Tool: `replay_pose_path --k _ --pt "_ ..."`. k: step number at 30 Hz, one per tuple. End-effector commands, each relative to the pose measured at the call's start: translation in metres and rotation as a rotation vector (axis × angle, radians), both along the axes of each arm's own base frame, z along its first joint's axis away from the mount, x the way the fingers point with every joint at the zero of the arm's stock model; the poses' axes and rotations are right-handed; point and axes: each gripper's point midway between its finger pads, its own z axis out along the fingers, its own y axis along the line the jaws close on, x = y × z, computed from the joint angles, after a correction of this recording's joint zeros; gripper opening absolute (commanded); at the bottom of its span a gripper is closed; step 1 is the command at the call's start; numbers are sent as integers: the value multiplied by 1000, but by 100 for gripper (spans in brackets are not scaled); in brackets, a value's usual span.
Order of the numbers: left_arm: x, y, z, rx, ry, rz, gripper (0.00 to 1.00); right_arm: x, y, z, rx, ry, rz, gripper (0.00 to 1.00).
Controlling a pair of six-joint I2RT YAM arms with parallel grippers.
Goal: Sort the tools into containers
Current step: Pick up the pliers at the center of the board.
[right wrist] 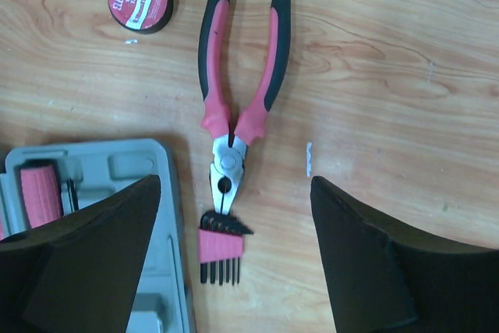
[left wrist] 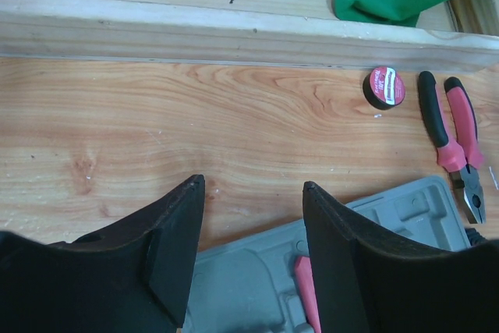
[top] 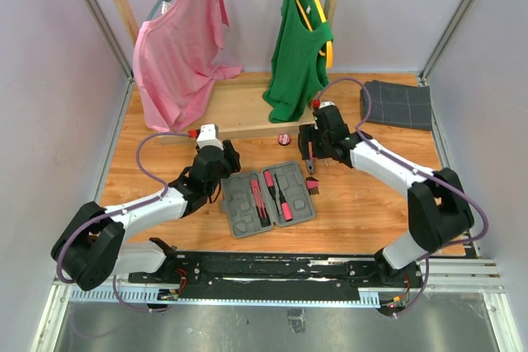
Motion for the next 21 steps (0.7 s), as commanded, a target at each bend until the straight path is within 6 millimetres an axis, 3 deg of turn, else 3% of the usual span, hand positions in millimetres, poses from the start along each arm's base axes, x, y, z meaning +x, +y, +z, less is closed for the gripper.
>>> replay_pose_path --k 1,10,21 --pt "9 0 11 -14 -43 16 57 28 0 -7 -9 9 -46 78" --pt "11 -3 7 -5 -29 9 57 56 5 -36 -39 71 -47 74" --pt "13 -5 8 -2 -29 3 57 63 14 -61 -49 154 -12 72"
